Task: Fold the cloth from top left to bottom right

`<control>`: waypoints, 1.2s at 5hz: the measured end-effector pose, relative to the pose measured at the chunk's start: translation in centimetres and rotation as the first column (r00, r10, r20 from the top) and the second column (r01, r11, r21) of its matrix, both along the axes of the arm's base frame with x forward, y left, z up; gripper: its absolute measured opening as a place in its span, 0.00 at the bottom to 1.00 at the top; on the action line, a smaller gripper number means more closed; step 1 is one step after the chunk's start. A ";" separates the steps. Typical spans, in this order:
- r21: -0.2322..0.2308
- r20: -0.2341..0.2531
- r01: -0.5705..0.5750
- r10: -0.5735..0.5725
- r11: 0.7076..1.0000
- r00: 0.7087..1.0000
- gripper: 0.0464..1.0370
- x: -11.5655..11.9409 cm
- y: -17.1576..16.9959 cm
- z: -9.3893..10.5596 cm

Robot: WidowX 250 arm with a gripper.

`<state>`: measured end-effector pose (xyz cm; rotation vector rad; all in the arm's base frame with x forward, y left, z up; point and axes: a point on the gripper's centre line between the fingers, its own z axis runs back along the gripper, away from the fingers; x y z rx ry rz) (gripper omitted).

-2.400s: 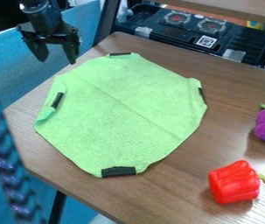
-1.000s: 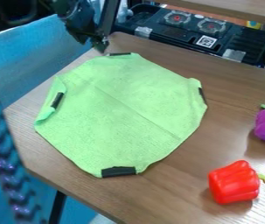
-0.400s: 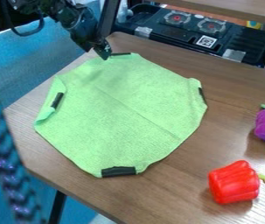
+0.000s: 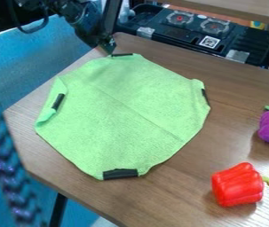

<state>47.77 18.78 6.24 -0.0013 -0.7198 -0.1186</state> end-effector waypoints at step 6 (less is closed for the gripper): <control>0.006 -0.034 -0.019 0.019 1.000 0.999 0.85 3.9 -1.8 -3.2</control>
